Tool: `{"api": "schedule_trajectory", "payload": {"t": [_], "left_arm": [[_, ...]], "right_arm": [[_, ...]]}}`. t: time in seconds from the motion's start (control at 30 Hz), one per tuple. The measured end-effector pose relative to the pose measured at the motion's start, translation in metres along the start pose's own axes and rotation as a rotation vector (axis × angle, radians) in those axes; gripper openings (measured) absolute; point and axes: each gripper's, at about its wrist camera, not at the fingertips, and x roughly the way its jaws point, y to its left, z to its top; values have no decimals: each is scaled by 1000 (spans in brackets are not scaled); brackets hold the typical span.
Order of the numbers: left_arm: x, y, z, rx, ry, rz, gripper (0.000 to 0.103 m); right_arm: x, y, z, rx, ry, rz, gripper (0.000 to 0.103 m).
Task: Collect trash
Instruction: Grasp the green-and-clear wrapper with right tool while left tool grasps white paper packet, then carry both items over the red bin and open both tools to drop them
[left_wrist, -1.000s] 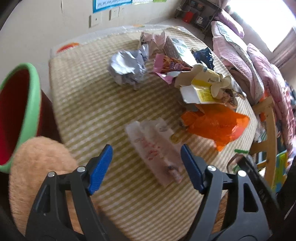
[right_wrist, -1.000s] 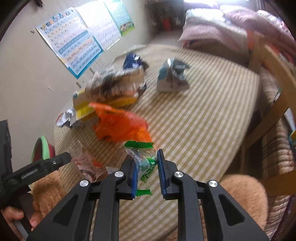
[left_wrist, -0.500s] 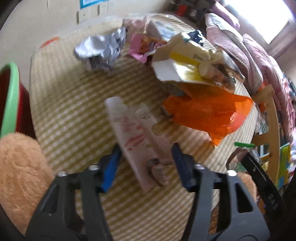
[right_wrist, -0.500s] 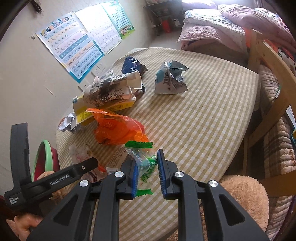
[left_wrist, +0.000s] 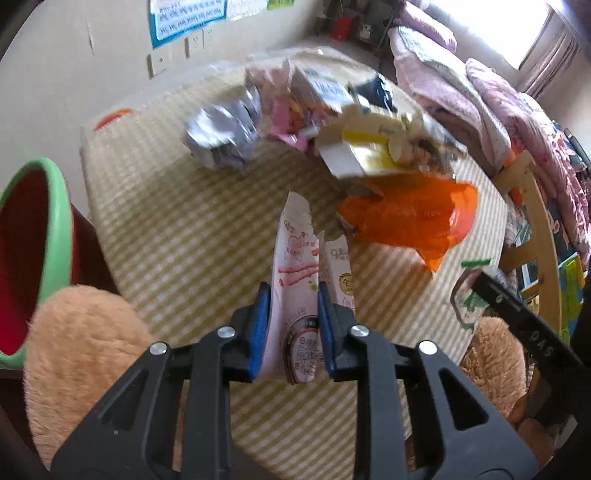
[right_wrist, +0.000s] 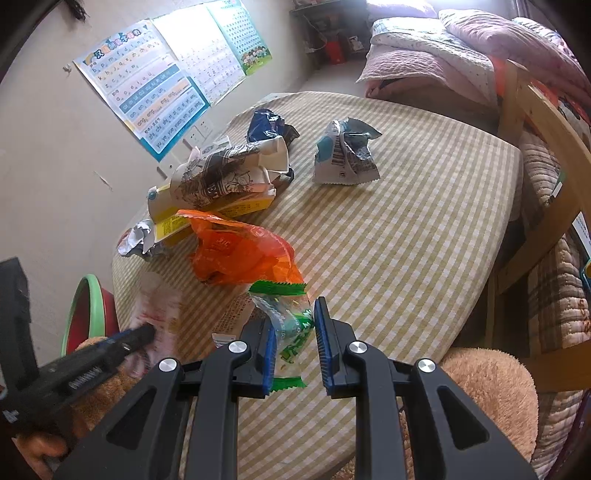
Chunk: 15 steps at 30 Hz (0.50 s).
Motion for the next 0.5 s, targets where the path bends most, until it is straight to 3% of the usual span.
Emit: {"api": "schedule_trajectory", "payload": {"t": [0.5], "left_arm": [[-36, 35, 9, -69, -95, -27, 24]], "right_arm": [[-1, 18, -3, -53, 11, -38, 19]]}}
